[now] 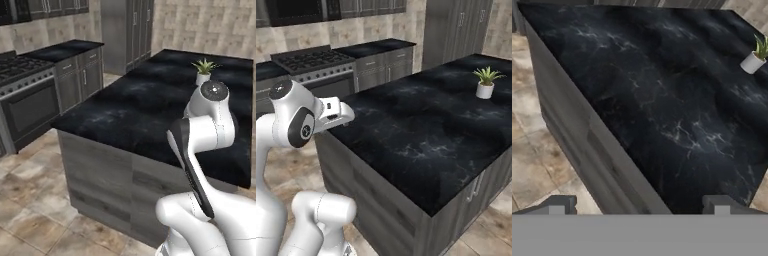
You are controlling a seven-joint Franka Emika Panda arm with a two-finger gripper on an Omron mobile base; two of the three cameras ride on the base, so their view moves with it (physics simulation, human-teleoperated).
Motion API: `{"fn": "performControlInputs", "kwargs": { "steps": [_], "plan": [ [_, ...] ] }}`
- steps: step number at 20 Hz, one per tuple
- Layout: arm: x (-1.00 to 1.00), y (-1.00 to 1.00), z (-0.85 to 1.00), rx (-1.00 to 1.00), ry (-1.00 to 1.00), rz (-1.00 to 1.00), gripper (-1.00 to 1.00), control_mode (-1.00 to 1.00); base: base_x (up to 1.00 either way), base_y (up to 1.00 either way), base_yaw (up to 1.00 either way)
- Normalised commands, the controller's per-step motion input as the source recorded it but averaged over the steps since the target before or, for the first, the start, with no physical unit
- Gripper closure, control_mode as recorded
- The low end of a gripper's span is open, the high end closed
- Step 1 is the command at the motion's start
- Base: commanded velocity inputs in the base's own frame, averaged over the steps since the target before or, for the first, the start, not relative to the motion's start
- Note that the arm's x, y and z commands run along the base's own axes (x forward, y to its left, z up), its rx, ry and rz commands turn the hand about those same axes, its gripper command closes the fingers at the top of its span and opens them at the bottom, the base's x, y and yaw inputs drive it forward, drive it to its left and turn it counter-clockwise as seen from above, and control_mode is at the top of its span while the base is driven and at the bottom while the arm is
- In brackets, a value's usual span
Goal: Pick the bar and boxed food from the counter and place them in the cabinets closest to them.
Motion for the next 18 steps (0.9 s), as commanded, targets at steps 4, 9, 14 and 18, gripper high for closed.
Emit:
{"fn": "performControlInputs", "kwargs": {
  "steps": [4,9,14,18],
  "plan": [
    [0.0,0.0,0.0,0.0,0.0,0.0,-1.0,1.0,0.0,-0.16,-0.34],
    [0.0,0.0,0.0,0.0,0.0,0.0,-1.0,1.0,0.0,-0.15,-0.33],
    [0.0,0.0,0.0,0.0,0.0,0.0,-1.0,1.0,0.0,-0.14,-0.33],
    [0.0,0.0,0.0,0.0,0.0,0.0,-1.0,1.0,0.0,-0.14,-0.32]
  ]
}}
